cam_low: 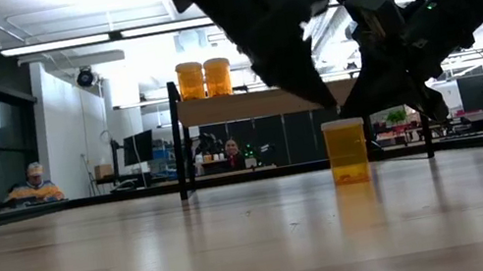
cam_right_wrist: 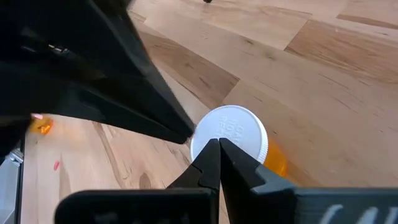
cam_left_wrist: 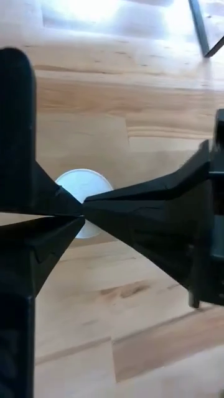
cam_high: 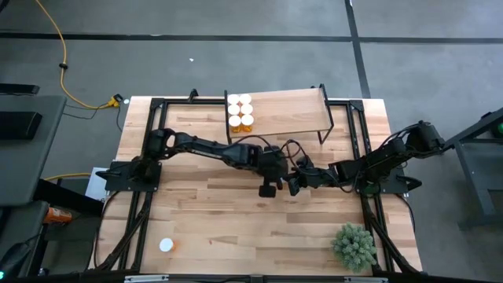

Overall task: Pick and place medicine bottles onto shelf by color
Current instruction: Put the orange pill bottle on the shelf

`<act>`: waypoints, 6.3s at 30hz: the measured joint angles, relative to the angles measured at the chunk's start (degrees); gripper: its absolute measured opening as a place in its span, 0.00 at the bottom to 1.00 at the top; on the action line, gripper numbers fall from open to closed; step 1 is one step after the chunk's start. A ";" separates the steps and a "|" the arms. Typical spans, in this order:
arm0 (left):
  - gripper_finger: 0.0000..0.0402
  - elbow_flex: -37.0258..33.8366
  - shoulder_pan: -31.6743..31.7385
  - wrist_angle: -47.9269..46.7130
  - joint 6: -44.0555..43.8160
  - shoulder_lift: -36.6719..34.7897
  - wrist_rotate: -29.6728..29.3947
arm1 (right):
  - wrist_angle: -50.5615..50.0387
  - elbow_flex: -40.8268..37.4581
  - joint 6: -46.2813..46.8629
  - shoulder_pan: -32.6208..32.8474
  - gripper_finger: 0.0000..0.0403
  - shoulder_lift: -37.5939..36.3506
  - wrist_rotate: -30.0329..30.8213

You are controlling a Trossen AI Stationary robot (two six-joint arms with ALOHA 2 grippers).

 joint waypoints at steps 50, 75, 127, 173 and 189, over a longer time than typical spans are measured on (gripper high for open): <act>0.00 0.02 0.00 -0.11 0.18 2.56 0.23 | -2.54 -0.13 -2.97 -0.20 0.00 -7.66 -1.92; 0.00 0.27 0.05 0.58 0.11 2.72 -0.16 | -4.06 -0.05 -4.59 0.04 0.00 -6.95 -4.43; 0.36 -46.62 -2.26 25.24 -33.53 -49.10 -0.94 | -17.20 -0.02 -20.33 -1.31 0.83 -19.46 -10.01; 0.36 -51.47 -2.29 53.84 -30.24 -55.31 0.04 | -5.02 5.03 -42.99 -6.14 0.60 0.94 -12.50; 0.36 -51.47 -2.27 54.10 -28.83 -55.31 -0.42 | -5.58 6.99 -42.96 -5.99 0.50 0.86 -14.59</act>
